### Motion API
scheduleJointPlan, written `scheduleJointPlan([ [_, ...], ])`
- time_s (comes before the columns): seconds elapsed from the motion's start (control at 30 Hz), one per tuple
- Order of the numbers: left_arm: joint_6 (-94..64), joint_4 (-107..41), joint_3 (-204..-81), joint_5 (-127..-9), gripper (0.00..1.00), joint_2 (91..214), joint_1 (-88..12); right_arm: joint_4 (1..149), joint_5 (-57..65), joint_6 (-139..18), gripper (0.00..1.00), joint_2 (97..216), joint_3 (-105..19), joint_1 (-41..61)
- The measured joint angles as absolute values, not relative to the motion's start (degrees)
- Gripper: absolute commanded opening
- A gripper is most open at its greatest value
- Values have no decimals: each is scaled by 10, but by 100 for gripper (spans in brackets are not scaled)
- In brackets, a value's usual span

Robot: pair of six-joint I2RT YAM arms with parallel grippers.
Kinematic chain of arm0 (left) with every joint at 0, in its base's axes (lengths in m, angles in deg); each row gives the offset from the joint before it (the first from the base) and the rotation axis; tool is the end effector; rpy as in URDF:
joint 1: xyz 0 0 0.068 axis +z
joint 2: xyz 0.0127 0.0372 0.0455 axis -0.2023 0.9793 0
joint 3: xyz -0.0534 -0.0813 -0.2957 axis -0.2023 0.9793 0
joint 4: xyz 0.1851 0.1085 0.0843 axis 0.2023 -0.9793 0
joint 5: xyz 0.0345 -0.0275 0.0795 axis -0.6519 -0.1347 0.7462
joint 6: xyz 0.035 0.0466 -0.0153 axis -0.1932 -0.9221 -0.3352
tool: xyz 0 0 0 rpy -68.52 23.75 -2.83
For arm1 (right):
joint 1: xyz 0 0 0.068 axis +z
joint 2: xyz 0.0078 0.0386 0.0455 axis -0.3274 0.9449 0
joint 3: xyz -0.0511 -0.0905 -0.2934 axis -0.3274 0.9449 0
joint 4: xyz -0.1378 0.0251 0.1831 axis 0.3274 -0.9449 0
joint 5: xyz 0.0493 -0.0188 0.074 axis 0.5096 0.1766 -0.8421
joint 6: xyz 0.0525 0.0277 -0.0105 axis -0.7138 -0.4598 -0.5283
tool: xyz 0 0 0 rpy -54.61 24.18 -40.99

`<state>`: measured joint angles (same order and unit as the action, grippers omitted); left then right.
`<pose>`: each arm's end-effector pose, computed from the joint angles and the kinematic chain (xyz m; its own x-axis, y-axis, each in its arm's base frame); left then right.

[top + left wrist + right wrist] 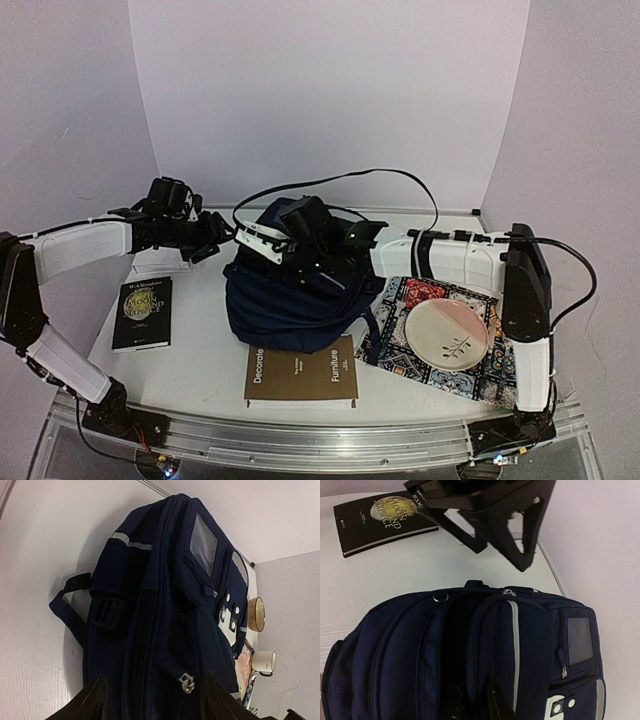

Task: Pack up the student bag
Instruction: Put down the upper front pocket of the student bag.

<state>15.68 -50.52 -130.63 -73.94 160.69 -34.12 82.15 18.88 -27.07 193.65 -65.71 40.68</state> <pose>0.2699 -0.1233 0.3129 -0.7967 -0.3829 -0.4676 0.0078 0.7671 -0.6414 0.2562 0.4289 0.3370 0.2557 -0.4485 -0.8564 -0.7613 0.4526 -0.4643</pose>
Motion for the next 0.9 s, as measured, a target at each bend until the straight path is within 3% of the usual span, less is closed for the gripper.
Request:
scheduleJointPlan([
  [0.27, 149, -498, -1359, -777, 61, 1675, -341, 799, 165, -323, 42, 1904, -621, 407],
  [0.47, 147, -496, -1359, -779, 56, 1703, -340, 798, 160, -357, 52, 1849, -599, 407],
  [0.7, 145, -495, -1359, -794, 40, 1736, -336, 799, 168, -378, 53, 1822, -556, 407],
  [0.9, 142, -495, -1359, -810, 36, 1742, -335, 797, 166, -388, 51, 1841, -548, 406],
])
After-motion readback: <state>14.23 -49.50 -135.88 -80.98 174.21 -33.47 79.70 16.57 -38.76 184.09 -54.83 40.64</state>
